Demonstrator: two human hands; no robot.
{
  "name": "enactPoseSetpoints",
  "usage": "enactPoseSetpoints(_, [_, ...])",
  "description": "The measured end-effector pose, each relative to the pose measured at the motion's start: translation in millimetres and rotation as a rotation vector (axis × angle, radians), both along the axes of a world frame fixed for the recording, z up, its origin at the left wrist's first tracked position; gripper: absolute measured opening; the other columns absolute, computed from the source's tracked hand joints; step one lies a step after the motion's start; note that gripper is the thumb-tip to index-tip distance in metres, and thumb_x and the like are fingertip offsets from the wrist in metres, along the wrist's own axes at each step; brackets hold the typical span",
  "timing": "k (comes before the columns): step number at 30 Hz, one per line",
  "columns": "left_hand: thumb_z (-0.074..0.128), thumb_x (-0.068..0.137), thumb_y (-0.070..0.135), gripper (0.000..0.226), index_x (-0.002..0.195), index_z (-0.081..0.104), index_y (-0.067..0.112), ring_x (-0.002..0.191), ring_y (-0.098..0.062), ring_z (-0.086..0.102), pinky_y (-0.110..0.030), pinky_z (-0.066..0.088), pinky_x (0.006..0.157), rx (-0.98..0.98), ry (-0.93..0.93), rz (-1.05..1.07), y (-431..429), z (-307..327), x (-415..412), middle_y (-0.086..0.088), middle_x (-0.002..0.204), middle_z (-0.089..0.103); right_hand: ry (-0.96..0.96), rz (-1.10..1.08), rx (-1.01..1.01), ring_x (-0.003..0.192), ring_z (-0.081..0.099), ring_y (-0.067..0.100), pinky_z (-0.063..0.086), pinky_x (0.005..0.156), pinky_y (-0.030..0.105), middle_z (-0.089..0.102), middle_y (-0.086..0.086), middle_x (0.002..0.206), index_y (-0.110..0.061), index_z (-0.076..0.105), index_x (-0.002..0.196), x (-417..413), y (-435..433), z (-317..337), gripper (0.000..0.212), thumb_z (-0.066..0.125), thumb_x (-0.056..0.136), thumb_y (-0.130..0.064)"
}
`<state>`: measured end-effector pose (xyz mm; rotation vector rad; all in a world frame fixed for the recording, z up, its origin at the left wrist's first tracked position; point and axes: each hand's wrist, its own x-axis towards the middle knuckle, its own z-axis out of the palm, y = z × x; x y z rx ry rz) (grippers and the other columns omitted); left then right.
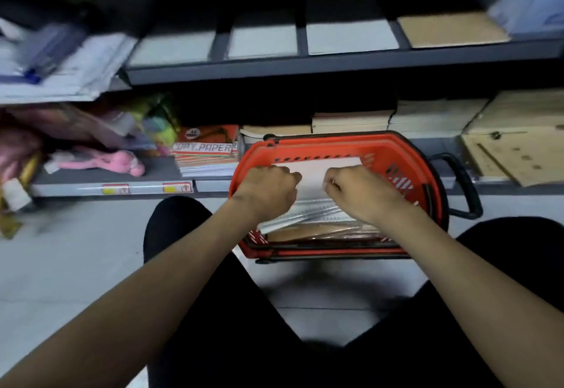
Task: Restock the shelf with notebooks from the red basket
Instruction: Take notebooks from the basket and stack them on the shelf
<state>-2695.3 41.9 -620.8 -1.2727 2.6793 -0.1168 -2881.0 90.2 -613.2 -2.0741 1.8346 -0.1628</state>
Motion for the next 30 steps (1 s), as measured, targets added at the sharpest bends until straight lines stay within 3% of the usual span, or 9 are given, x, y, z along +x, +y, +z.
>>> enactPoseSetpoints(5, [0.041,0.097,0.031,0.027,0.11,0.061,0.019,0.096,-0.027,0.065,-0.034,0.049,0.071,-0.099,0.086,-0.059,-3.8,0.9,3.9,-0.004,0.105,0.068,0.012,0.063,-0.03,0.077,0.059,0.021,0.042,0.062,0.031,0.061,-0.004,0.08,-0.026,0.062,0.098,-1.7,-3.5,1.2,0.022,0.042,0.099,-0.034])
enactPoseSetpoints(11, [0.043,0.095,0.032,0.024,0.105,0.063,0.023,0.094,-0.027,0.063,-0.032,0.046,0.073,-0.025,0.244,0.059,-46.2,-7.8,0.6,-0.003,0.101,0.069,-0.105,0.055,0.094,0.09,0.063,0.016,0.053,0.08,0.037,0.07,-0.005,0.098,-0.025,0.066,0.101,-28.2,-39.4,0.1,0.02,0.048,0.099,-0.033])
enactPoseSetpoints(15, [0.044,0.093,0.022,0.022,0.097,0.066,0.019,0.089,-0.029,0.062,-0.028,0.039,0.067,0.145,0.392,0.242,-84.2,-30.8,1.9,-0.008,0.097,0.069,-0.221,-0.011,0.181,0.093,0.06,0.011,0.047,0.075,0.022,0.066,-0.006,0.101,-0.02,0.067,0.105,-49.8,-65.5,-10.4,0.021,0.05,0.1,-0.03])
enactPoseSetpoints(19, [0.057,0.092,0.02,0.021,0.109,0.066,0.013,0.107,-0.019,0.054,-0.022,0.037,0.084,0.369,0.449,0.435,-112.3,-62.3,3.2,-0.002,0.117,0.057,-0.236,-0.06,0.231,0.105,0.06,0.011,0.043,0.08,0.021,0.064,-0.009,0.109,-0.025,0.065,0.109,-66.1,-87.3,-38.1,0.017,0.053,0.099,-0.033])
enactPoseSetpoints(21, [0.061,0.091,0.029,0.03,0.118,0.058,0.016,0.107,-0.017,0.054,-0.022,0.042,0.082,0.509,0.428,0.527,-118.8,-75.6,3.5,0.0,0.126,0.052,-0.159,-0.076,0.338,0.117,0.056,0.017,0.043,0.092,0.029,0.058,-0.001,0.13,-0.026,0.054,0.129,-69.0,-93.2,-50.8,0.034,0.052,0.098,-0.039])
enactPoseSetpoints(23, [0.061,0.093,0.035,0.04,0.128,0.048,0.022,0.105,-0.019,0.055,-0.026,0.048,0.072,0.711,0.464,0.676,-118.5,-80.7,4.1,0.001,0.13,0.051,0.045,-0.068,0.481,0.135,0.043,0.027,0.035,0.109,0.04,0.037,0.008,0.153,-0.029,0.031,0.149,-71.9,-102.9,-58.7,0.059,0.049,0.097,-0.049])
enactPoseSetpoints(24, [0.06,0.094,0.037,0.049,0.137,0.041,0.024,0.111,-0.021,0.054,-0.031,0.051,0.076,0.847,0.486,0.793,-116.8,-80.0,3.8,0.001,0.134,0.049,0.082,-0.09,0.524,0.14,0.036,0.029,0.031,0.113,0.044,0.028,0.008,0.158,-0.03,0.022,0.152,-72.9,-108.3,-61.2,0.067,0.048,0.096,-0.054])
enactPoseSetpoints(27, [0.06,0.094,0.036,0.058,0.145,0.035,0.025,0.127,-0.024,0.048,-0.045,0.051,0.094,1.006,0.594,0.981,-114.2,-80.7,2.0,-0.001,0.143,0.046,0.065,-0.183,0.605,0.144,0.031,0.029,0.03,0.115,0.04,0.023,0.011,0.161,-0.019,0.014,0.156,-72.5,-119.0,-73.4,0.077,0.046,0.096,-0.056])
enactPoseSetpoints(30, [0.063,0.093,0.032,0.056,0.143,0.038,0.026,0.126,-0.024,0.047,-0.047,0.05,0.096,1.012,0.72,1.049,-112.9,-82.3,-2.8,-0.002,0.142,0.045,0.112,-0.205,0.646,0.134,0.044,0.032,0.04,0.106,0.036,0.037,0.018,0.152,-0.007,0.015,0.153,-67.6,-115.5,-90.3,0.08,0.052,0.096,-0.048])
